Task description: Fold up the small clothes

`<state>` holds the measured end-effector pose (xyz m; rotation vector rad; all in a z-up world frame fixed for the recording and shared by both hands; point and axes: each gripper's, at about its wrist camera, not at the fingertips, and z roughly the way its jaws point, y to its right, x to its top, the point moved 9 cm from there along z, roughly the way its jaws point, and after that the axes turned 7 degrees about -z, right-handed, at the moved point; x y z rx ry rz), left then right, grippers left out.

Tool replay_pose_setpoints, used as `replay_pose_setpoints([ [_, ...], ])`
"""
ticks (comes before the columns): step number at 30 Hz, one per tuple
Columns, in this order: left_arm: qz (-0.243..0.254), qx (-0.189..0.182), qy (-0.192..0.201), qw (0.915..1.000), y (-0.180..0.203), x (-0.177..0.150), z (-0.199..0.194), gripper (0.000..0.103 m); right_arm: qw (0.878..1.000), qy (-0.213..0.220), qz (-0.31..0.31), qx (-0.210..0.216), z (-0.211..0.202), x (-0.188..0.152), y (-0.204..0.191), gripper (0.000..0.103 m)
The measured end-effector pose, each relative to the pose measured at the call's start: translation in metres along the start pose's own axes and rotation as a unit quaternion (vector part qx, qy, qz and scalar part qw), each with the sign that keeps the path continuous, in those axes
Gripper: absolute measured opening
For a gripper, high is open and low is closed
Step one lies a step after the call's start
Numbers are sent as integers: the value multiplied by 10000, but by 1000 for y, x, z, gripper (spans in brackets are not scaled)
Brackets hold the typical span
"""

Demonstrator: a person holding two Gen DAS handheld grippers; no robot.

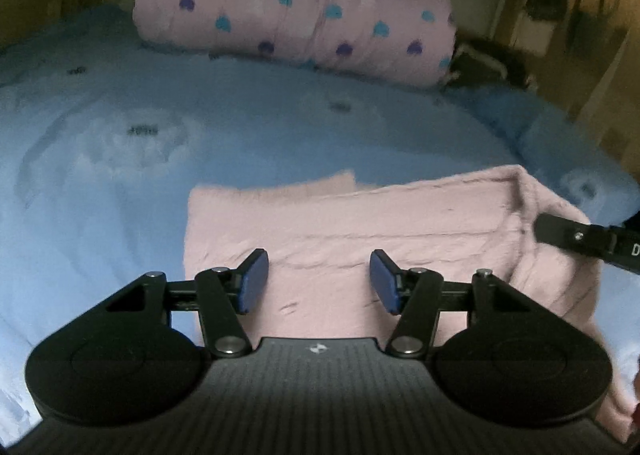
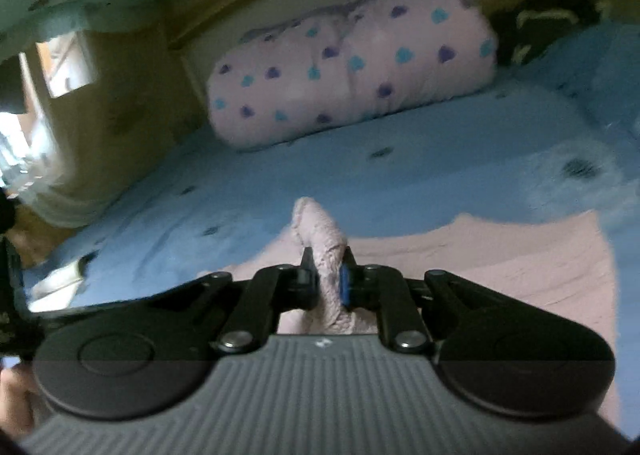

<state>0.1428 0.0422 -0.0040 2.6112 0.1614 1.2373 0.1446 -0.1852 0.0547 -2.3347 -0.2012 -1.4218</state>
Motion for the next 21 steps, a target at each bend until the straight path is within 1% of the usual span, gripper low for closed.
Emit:
replay_pose_setpoints([
  [2, 34, 132, -120, 9998, -4, -6, 9, 63, 9994, -225, 33, -246, 4, -9, 15, 14],
  [4, 189, 296, -157, 9993, -6, -10, 16, 63, 9973, -599, 279, -330, 17, -27, 30, 15],
  [5, 277, 341, -173, 9989, -6, -11, 17, 63, 9953, -804, 427, -324, 25, -36, 37, 16],
  [7, 361, 380, -166, 9985, -5, -12, 17, 63, 9909, -1070, 686, -444, 37, -50, 53, 22],
  [8, 374, 393, -173, 9984, -5, -12, 16, 63, 9892, -1114, 791, -524, 38, -54, 59, 26],
  [10, 329, 397, -205, 9985, -6, -12, 14, 63, 9879, -1051, 975, -585, 34, -50, 66, 28],
  [11, 270, 405, -240, 9985, -6, -10, 13, 63, 9880, -1017, 980, -623, 28, -47, 66, 34],
  [12, 214, 381, -255, 9987, -5, -10, 11, 64, 9894, -937, 898, -644, 22, -43, 66, 39],
  [13, 148, 355, -270, 9989, -5, -10, 9, 65, 9915, -825, 744, -670, 16, -38, 64, 40],
  [16, 45, 333, -334, 9989, -5, -10, 2, 68, 9949, -697, 190, -711, 3, -29, 54, 42],
  [18, 60, 348, -323, 9989, -7, -12, -4, 71, 9960, -653, -168, -580, -6, -28, 40, 42],
  [21, 145, 406, -304, 9986, -8, -15, -12, 73, 9949, -748, -629, -258, -15, -36, 14, 42],
])
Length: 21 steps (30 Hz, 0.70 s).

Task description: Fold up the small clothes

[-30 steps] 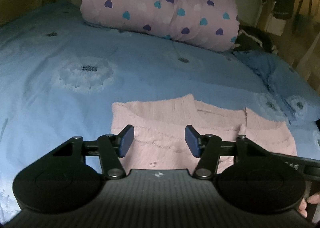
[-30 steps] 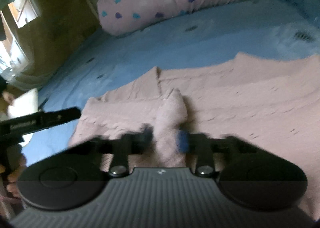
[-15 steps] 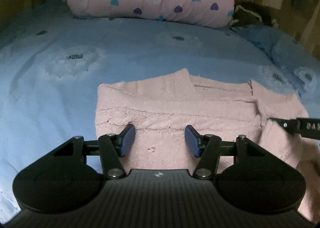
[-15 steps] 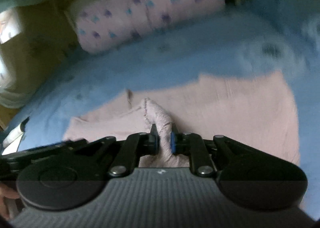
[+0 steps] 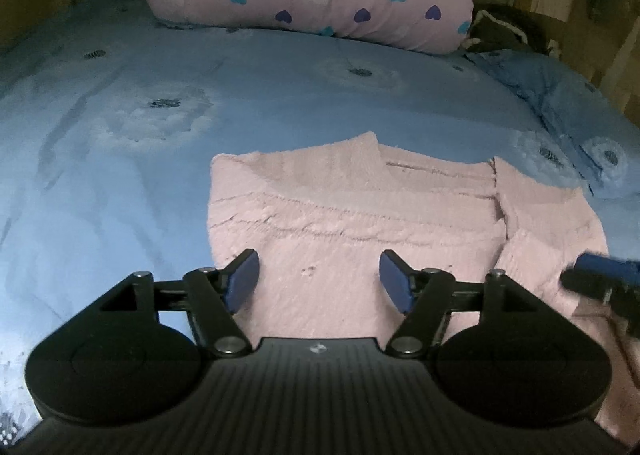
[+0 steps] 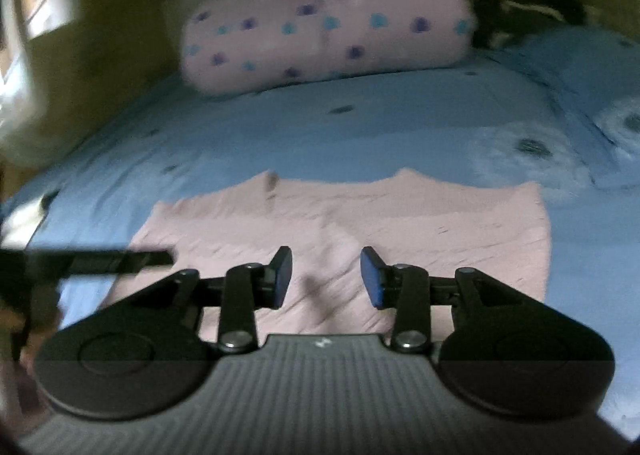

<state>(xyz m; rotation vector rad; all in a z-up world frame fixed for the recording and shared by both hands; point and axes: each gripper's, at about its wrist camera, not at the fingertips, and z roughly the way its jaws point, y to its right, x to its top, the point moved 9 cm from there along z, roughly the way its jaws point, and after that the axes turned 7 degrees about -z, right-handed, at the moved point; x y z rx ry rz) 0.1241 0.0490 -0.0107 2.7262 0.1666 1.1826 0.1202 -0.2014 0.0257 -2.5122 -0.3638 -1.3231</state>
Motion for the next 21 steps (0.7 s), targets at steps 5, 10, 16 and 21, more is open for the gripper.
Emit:
replay_pose_setpoints([
  [5, 177, 52, 17, 9998, 0, -6, -2, 73, 9963, -191, -651, 529, 0, -26, -43, 43],
  [10, 225, 93, 3, 9997, 0, -8, 0, 73, 9864, -386, -1410, 756, 6, -48, -76, 57],
  [16, 315, 158, 1, 9994, 2, -11, 2, 73, 9797, -385, -1890, 540, 12, -53, -86, 64],
  [21, 419, 224, 23, 9989, 3, -14, 4, 74, 9841, -478, -1690, 260, 20, -50, -74, 36],
])
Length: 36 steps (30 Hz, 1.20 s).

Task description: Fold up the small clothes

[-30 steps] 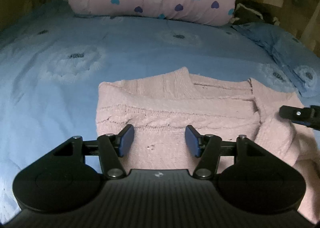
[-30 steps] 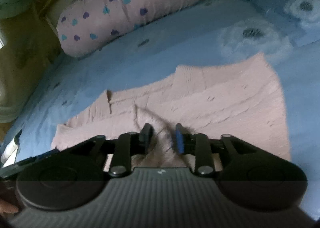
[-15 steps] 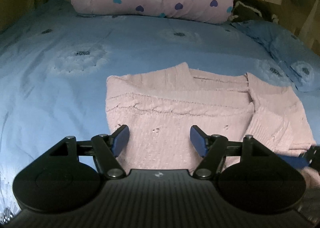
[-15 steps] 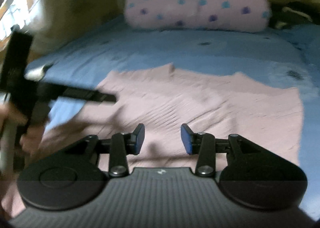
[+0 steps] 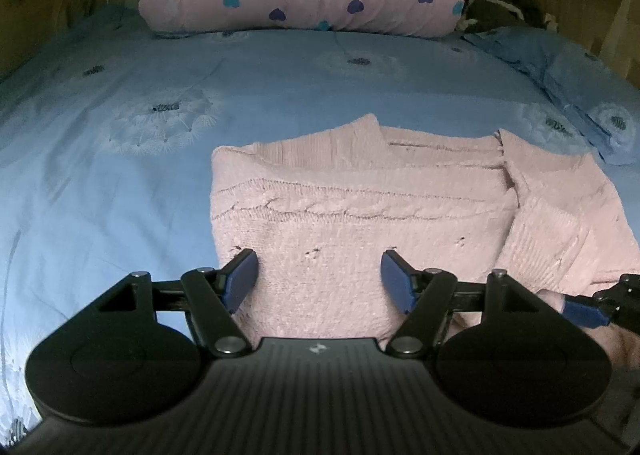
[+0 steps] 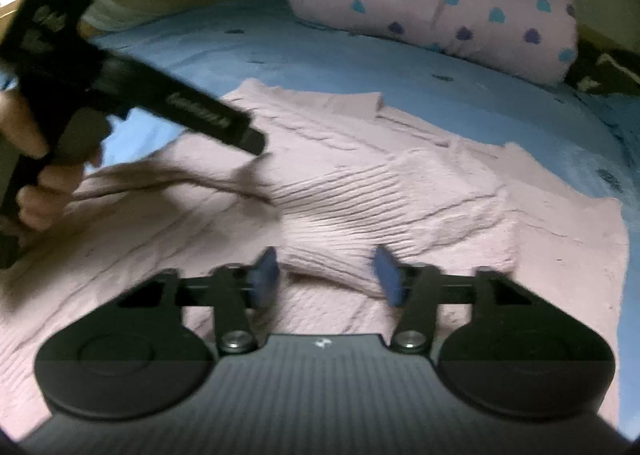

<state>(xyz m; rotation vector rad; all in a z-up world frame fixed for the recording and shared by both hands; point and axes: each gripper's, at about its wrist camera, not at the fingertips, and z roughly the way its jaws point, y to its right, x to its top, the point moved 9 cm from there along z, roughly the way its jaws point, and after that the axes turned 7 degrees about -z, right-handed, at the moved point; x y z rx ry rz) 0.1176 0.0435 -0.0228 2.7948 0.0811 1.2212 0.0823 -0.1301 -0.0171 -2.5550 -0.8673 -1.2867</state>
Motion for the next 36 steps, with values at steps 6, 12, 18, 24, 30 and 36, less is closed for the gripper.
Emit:
replay_pose_setpoints([
  [6, -36, -3, 5, 10000, 0, 1, 1, 74, 9955, 415, 780, -336, -14, 12, 40, 13],
  [12, -69, 55, -18, 10000, -4, 1, 4, 74, 9700, 995, 1746, -1371, -46, 17, 115, 13],
  [18, -21, 135, -16, 9999, -4, 0, 7, 74, 9414, 707, 2348, -2315, -55, -11, 172, 13],
  [24, -1, 155, -14, 9999, -3, -1, 8, 78, 9142, 226, 2989, -2728, -38, -53, 201, 15],
  [30, -30, 191, -40, 9998, -5, -1, 10, 82, 9087, 139, 2862, -3035, -41, -49, 201, 25],
  [36, -21, 239, -52, 9997, -5, -2, 12, 84, 9202, 558, 2341, -3087, -57, -28, 187, 26],
])
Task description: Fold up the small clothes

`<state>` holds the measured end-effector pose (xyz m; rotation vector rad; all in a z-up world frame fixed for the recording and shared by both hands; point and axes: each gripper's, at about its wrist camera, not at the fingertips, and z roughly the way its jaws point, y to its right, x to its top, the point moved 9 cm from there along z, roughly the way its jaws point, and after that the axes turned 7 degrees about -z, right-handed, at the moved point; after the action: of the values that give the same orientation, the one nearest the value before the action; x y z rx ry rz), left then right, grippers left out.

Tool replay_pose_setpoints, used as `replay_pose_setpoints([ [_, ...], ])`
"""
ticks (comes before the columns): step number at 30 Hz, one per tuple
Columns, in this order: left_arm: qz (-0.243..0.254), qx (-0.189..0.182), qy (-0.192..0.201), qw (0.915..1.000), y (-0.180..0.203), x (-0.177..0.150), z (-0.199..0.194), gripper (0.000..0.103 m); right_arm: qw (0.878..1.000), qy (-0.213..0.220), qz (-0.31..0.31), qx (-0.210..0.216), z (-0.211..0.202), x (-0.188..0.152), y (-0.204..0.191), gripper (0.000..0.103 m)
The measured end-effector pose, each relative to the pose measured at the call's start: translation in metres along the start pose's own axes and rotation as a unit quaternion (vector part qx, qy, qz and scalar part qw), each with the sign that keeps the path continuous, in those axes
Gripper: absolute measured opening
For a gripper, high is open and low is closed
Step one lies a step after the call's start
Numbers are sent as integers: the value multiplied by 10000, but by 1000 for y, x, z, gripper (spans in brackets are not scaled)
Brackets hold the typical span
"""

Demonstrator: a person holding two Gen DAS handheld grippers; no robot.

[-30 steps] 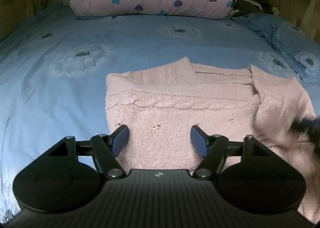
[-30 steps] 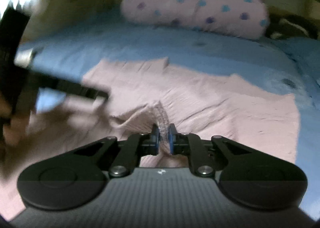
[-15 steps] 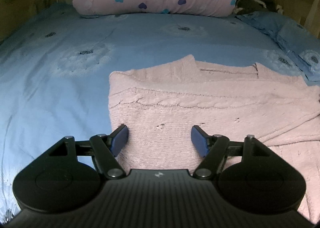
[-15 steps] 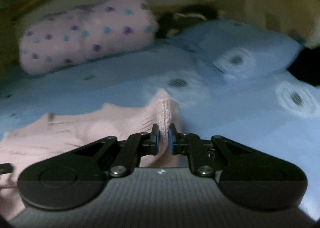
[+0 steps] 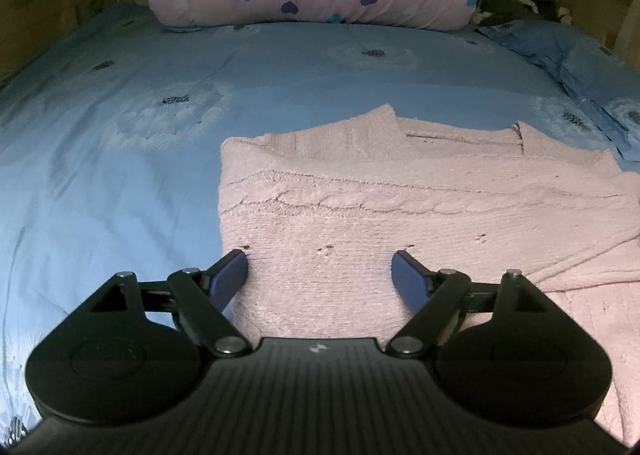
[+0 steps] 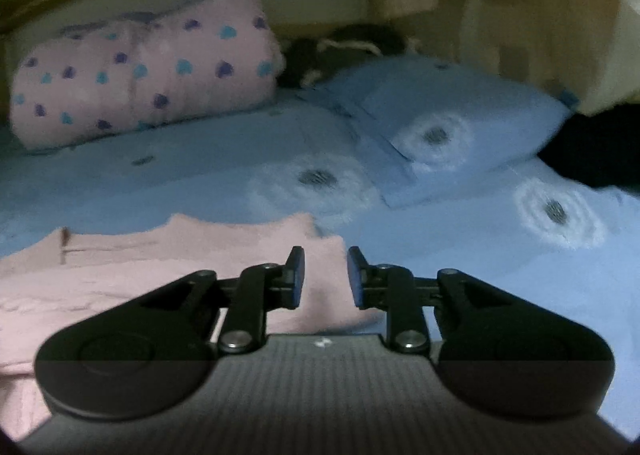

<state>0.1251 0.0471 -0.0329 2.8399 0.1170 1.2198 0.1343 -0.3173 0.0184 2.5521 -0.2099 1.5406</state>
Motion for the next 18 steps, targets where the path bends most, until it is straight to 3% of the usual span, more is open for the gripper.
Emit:
replay_pose_setpoints([
  [4, 26, 20, 4, 10000, 0, -1, 1, 85, 9986, -8, -135, 507, 1, -1, -17, 27],
  [8, -12, 25, -39, 10000, -3, -1, 2, 87, 9953, -417, -206, 846, 14, -16, -31, 28],
  [10, -65, 78, -81, 9999, -7, -1, 4, 88, 9932, -752, -237, 854, 25, -27, -32, 28],
  [14, -382, 19, -203, 9991, -16, -1, 3, 88, 9928, -760, -181, 903, 29, -28, -32, 29],
  [18, -360, 112, -149, 9992, -22, -3, -5, 88, 9931, -721, -196, 907, 27, -29, -34, 31],
])
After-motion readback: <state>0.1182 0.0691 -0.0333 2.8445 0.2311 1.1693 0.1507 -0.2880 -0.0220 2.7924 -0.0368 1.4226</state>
